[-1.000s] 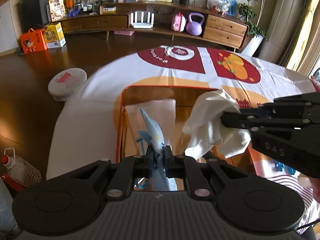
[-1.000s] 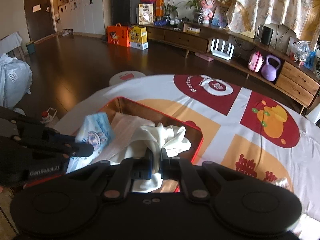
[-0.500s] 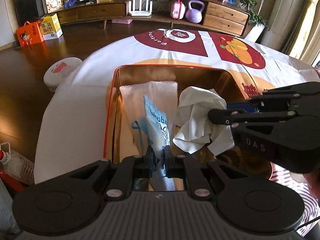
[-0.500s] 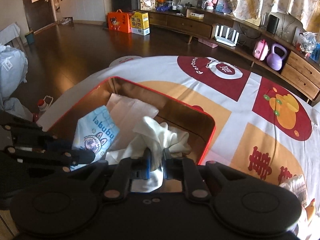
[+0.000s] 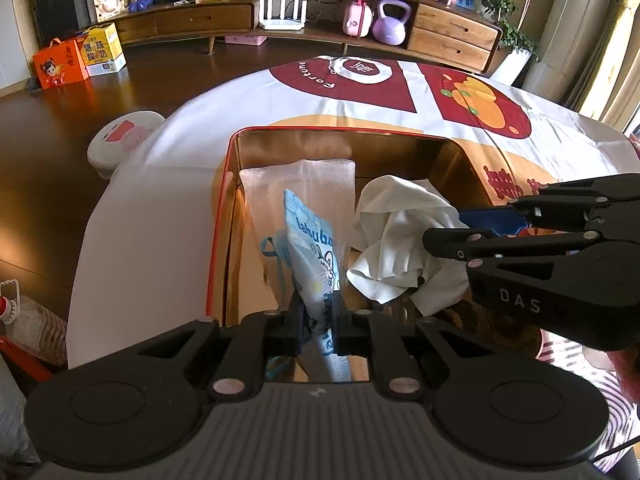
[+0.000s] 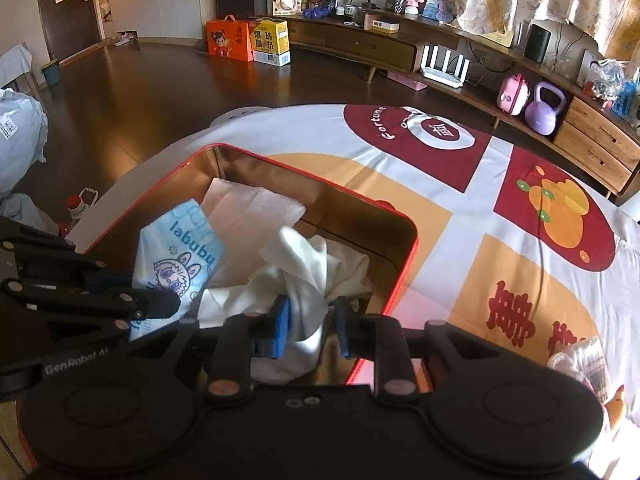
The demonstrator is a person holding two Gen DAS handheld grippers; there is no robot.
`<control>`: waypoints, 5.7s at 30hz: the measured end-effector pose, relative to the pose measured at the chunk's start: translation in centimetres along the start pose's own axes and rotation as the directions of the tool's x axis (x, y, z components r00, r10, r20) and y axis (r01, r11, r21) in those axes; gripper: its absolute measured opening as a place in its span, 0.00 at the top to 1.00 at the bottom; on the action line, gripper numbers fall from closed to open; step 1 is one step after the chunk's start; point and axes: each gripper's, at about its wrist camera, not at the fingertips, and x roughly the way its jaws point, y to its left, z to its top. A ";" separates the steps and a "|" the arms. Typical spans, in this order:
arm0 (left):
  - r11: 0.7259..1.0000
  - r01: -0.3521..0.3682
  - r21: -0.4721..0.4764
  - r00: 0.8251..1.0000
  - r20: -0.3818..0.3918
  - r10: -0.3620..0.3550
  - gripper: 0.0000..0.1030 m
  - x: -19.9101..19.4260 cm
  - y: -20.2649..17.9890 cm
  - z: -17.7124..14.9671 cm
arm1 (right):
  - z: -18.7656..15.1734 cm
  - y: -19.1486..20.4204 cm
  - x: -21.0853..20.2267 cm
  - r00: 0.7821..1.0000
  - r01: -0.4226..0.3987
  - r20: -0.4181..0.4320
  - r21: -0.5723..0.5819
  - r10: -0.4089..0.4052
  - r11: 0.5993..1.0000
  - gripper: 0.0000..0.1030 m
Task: Organize soft objects
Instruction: 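Open both tools to release the mask and white cloth into the box, then move both tools away from the box toward the blue glove on the table, then grasp the blue glove with the left tool while the right tool grasps the white packet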
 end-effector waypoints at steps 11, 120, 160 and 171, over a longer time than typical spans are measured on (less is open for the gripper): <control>1.000 0.005 -0.017 1.000 0.018 -0.005 0.73 -1.9 -0.4 -0.3 | -0.4 -0.6 -2.6 0.999 -0.018 0.031 0.031 0.017 0.999 0.70; 0.971 0.165 0.174 0.967 0.163 -0.194 0.08 2.7 -21.5 -1.7 | -9.4 -20.5 -8.2 0.994 -0.022 0.108 0.208 -0.001 0.978 0.16; 0.945 0.301 0.129 0.947 0.076 -0.312 0.68 6.2 -20.5 -1.0 | -8.5 -19.1 -5.4 0.996 -0.009 0.090 0.172 -0.007 0.985 0.50; 0.949 0.279 0.145 0.952 0.089 -0.293 0.86 4.3 -20.7 -1.2 | -9.1 -18.8 -7.8 0.993 -0.001 0.118 0.198 -0.022 0.980 0.55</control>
